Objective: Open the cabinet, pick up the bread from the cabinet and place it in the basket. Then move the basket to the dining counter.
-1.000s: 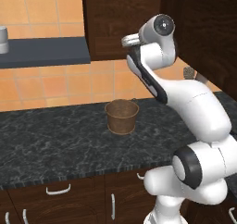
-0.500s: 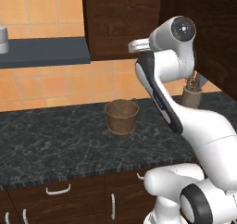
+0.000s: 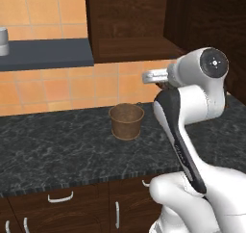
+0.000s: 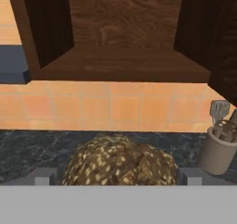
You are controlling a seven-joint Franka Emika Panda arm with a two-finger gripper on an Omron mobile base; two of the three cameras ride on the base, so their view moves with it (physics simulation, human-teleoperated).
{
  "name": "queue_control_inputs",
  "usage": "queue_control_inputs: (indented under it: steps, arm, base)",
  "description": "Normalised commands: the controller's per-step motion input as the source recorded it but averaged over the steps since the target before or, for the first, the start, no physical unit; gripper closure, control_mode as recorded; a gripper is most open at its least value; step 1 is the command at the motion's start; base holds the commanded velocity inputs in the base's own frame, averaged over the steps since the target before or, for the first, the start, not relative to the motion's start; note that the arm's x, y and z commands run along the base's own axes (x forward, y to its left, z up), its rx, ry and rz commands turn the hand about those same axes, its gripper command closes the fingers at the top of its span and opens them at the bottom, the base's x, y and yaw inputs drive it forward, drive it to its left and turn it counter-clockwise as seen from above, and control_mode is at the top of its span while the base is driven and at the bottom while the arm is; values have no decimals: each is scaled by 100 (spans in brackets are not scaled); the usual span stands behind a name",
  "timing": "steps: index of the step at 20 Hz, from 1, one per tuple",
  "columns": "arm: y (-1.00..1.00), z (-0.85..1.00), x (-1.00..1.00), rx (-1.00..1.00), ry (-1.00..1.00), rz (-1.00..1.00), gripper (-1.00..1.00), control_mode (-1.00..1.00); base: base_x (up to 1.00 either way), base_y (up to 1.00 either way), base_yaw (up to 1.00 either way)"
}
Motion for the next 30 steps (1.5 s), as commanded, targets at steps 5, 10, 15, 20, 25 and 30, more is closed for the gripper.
queue_control_inputs:
  steps: [5, 10, 15, 20, 25, 30]
  arm:
    - [10, -91, -20, 3, 11, 0, 100, -100]
    - [30, -93, 91, 2, 17, 0, 100, -100]
    - [52, -75, 100, 0, 28, 0, 100, -100]
    - [1, -23, 100, 0, 3, 0, 100, -100]
    - [11, -30, 79, 0, 1, 0, 100, -100]
    - [0, -49, 57, 0, 0, 0, 100, -100]
  base:
    - [0, 0, 0]
    - [0, 0, 0]
    - [0, 0, 0]
    - [0, 0, 0]
    - [0, 0, 0]
    - [0, 0, 0]
